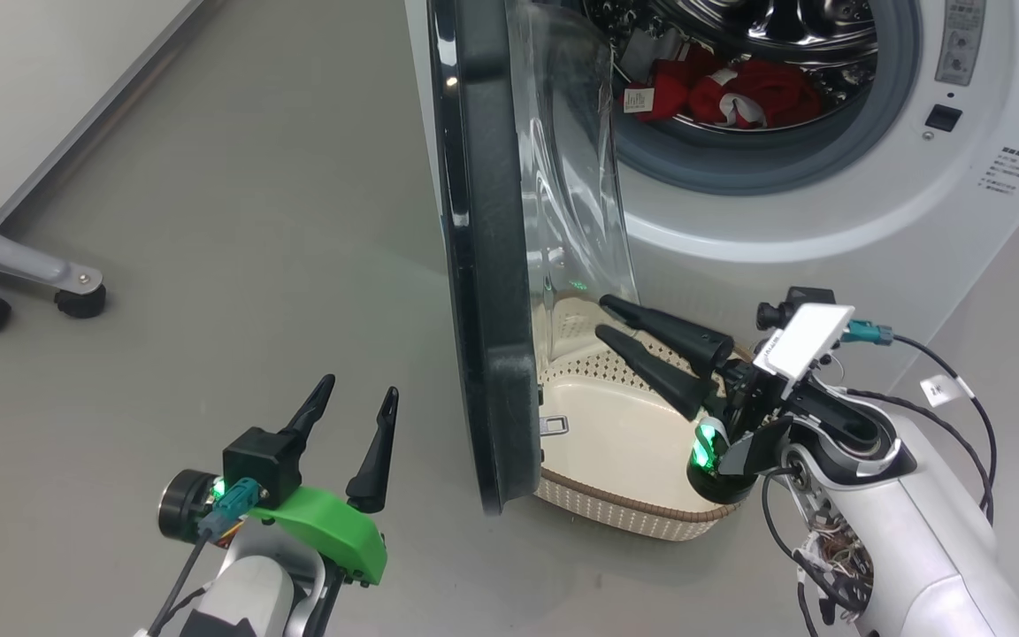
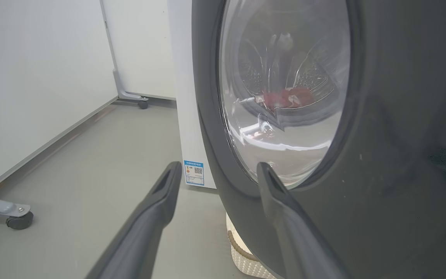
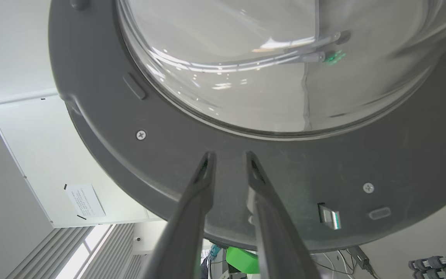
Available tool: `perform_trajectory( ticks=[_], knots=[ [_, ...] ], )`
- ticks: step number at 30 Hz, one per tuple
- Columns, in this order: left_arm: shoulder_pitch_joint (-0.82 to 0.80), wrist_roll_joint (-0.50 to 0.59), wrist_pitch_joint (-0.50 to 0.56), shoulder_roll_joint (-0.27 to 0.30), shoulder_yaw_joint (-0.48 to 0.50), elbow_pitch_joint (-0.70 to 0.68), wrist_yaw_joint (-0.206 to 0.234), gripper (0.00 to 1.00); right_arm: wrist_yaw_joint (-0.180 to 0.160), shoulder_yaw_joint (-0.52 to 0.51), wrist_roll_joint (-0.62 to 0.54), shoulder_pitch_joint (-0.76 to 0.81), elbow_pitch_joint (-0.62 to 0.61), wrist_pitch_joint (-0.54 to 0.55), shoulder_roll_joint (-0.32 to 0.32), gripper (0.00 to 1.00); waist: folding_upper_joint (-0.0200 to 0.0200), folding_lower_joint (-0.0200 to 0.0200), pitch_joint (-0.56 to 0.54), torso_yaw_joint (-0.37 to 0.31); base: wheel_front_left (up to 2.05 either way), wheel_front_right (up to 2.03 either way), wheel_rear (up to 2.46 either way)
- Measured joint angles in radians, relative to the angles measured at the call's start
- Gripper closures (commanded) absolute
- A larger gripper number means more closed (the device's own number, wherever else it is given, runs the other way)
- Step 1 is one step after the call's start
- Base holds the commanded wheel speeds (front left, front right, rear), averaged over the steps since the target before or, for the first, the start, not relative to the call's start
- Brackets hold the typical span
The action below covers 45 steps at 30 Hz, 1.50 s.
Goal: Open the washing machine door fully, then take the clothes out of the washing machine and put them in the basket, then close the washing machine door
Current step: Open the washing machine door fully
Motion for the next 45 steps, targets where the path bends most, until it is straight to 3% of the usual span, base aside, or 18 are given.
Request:
perform_trajectory(
  ticks=[5,17,22,28,30,31,32,38,45],
  knots=[
    [0.013,0.0,0.0,0.001,0.014,0.0,0.0,0.0,0.0,-0.035,-0.012,0.047,-0.033,-0.078,0.001,0.0,0.0,0.0,0.0,-0.014,0.0,0.0,0.0],
    [0.014,0.0,0.0,0.001,0.028,0.0,0.007,0.0,0.0,-0.163,-0.171,0.215,-0.07,-0.371,0.004,0.0,0.0,0.0,-0.002,-0.04,0.0,0.0,0.0],
    [0.015,0.0,0.0,0.001,0.035,0.0,0.008,0.0,0.0,-0.169,-0.343,0.255,-0.106,-0.512,-0.012,0.0,0.0,0.0,-0.004,-0.048,0.0,0.0,0.0],
    [0.015,0.0,0.0,0.002,0.047,0.0,0.009,0.0,0.0,-0.098,-0.672,0.26,-0.134,-0.717,-0.11,0.0,0.0,0.0,-0.007,-0.057,0.0,0.0,0.0],
    [0.015,0.0,0.0,0.001,0.047,0.0,0.009,0.0,0.0,-0.084,-0.717,0.26,-0.135,-0.744,-0.123,0.0,0.0,0.0,-0.008,-0.057,0.0,0.0,0.0],
    [0.015,0.0,0.0,0.002,0.047,0.0,0.009,0.0,0.0,-0.049,-0.817,0.26,-0.137,-0.801,-0.147,0.0,0.0,0.0,-0.011,-0.059,0.0,0.0,0.0],
    [0.015,0.0,0.0,0.002,0.047,0.0,0.009,0.0,0.0,-0.049,-0.817,0.26,-0.137,-0.801,-0.147,0.0,0.0,0.0,-0.011,-0.059,0.0,0.0,0.0],
    [0.016,0.0,0.0,0.002,0.047,0.001,0.009,0.0,-0.001,0.024,-1.075,0.26,-0.116,-0.961,-0.203,0.0,0.0,0.0,-0.024,-0.062,0.0,0.0,0.0],
    [0.027,0.0,0.0,0.002,0.048,0.004,0.009,0.0,-0.064,0.063,-1.243,0.258,-0.089,-0.948,-0.214,0.0,0.0,0.0,-0.033,-0.063,0.0,0.0,0.0]
  ],
)
